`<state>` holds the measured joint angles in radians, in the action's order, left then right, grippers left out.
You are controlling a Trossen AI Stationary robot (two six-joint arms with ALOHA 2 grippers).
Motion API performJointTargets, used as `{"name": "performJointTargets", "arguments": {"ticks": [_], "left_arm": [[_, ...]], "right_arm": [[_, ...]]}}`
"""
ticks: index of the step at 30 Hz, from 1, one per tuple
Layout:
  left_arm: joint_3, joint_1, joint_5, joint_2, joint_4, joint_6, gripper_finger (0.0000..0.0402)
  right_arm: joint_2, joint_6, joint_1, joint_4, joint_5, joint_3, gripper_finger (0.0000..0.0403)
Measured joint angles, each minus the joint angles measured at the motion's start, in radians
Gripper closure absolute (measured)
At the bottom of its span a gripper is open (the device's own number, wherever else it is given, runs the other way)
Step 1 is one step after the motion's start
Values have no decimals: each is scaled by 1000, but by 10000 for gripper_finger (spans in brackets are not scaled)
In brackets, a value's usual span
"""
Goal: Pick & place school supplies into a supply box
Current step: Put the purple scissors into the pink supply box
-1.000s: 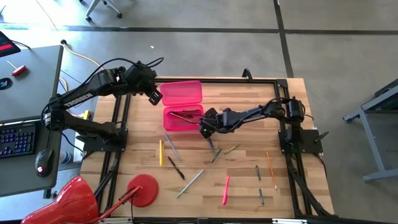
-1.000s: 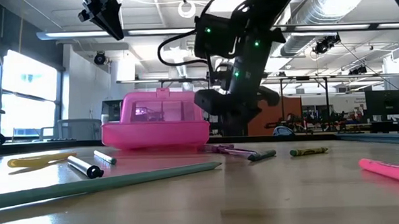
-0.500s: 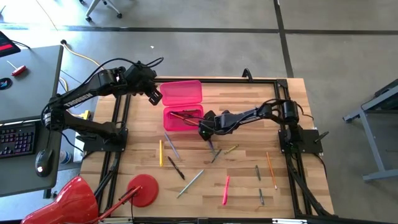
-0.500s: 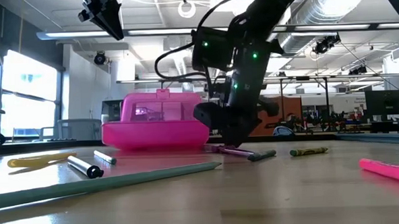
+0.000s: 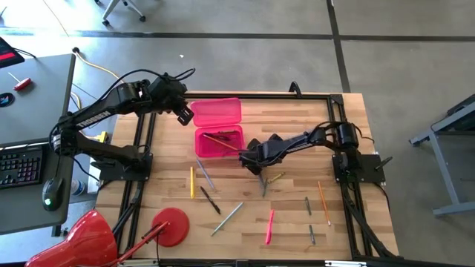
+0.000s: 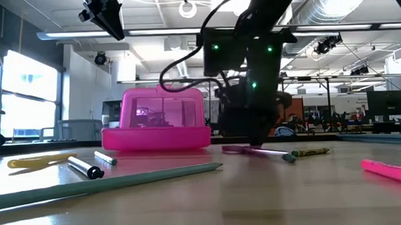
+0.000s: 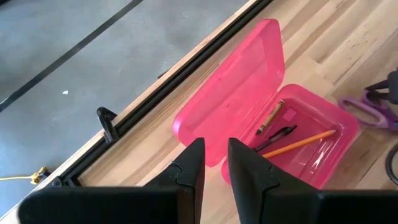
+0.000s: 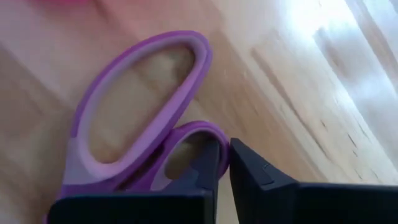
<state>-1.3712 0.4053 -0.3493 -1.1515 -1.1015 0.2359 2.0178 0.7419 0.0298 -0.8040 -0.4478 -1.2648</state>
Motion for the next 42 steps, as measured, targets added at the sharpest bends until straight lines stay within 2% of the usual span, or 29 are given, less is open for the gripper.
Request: {"name": "performJointTargets", "arguments": {"ticks": [7, 13, 16, 19, 24, 28, 34, 42], "left_arm": [[0, 0, 0, 0, 3, 0, 300], [0, 0, 0, 0, 10, 0, 300], [0, 0, 0, 0, 10, 0, 300], [0, 0, 0, 0, 16, -9, 300], [0, 0, 7, 0, 47, -31, 300], [0, 0, 50, 0, 53, -42, 300], [0, 0, 96, 0, 53, -77, 300], [0, 0, 96, 0, 54, -82, 300]], "right_arm": [[-46, 29, 49, -66, -28, 10, 397], [-168, 40, 69, -35, -146, 6, 401], [-218, -10, 71, 36, -209, 6, 399], [-237, -163, 65, 215, -243, 6, 401], [-230, -450, 23, 604, -173, 5, 402], [-229, -538, -26, 791, -129, 5, 402], [-229, -606, -109, 813, -38, 5, 402], [-240, -781, -164, 835, 56, -15, 403]]}}
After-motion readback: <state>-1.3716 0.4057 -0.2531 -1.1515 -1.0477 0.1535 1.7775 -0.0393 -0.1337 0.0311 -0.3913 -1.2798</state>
